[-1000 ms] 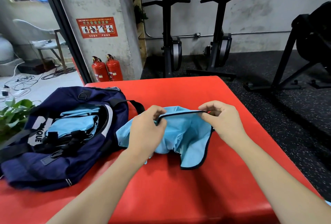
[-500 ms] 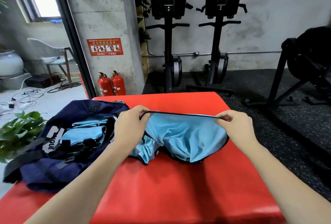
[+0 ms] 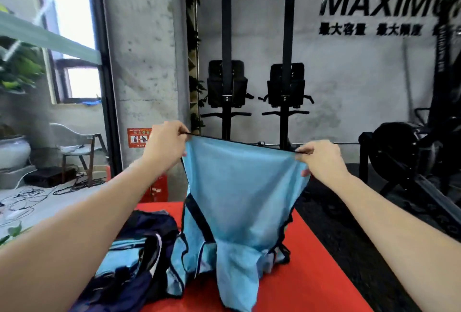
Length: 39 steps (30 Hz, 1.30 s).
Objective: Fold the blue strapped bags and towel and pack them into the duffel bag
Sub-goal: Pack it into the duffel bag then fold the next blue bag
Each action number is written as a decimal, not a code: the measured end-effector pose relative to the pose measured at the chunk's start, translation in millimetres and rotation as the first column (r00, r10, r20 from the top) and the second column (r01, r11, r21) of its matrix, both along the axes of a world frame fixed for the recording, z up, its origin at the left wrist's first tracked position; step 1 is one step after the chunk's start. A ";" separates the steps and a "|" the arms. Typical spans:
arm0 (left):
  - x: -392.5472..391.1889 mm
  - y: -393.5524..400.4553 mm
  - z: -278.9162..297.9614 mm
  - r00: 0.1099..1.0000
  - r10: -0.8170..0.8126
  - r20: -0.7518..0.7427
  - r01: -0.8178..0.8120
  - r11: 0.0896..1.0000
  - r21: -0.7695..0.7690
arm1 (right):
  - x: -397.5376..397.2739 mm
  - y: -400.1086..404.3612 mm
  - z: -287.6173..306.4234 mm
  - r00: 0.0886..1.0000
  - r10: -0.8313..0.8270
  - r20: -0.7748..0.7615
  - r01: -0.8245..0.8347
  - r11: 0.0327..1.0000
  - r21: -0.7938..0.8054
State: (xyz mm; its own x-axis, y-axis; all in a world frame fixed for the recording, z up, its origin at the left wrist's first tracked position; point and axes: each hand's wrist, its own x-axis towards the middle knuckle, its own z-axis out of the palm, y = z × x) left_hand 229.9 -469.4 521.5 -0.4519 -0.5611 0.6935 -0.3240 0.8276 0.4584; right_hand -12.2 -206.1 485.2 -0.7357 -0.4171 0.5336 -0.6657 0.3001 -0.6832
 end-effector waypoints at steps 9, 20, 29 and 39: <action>3.7 2.8 124.6 0.990 -0.007 -0.143 -0.030 0.967 -0.252 | -3.1 8.7 118.2 0.998 0.013 -0.059 -0.028 0.966 -0.258; -41.1 -51.4 54.0 0.998 0.024 0.061 -0.013 0.986 -0.165 | -41.1 -22.0 66.2 0.999 0.053 0.003 -0.053 0.997 0.062; -67.3 -71.1 -146.9 0.929 -0.008 0.370 -0.013 0.998 0.054 | -75.1 -49.2 -130.6 0.997 0.062 -0.043 -0.032 0.870 0.493; -20.7 -13.3 -278.2 0.905 -0.106 0.412 0.016 0.976 0.216 | -49.8 -5.3 -268.2 0.989 0.145 -0.017 -0.113 0.830 0.547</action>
State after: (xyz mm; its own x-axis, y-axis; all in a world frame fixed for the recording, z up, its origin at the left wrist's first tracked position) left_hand 209.2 -482.7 243.3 -0.7128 -0.6311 0.3061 -0.4751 0.7554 0.4512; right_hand -62.0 -211.4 217.0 -0.6311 -0.7404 0.2312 -0.7560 0.5205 -0.3969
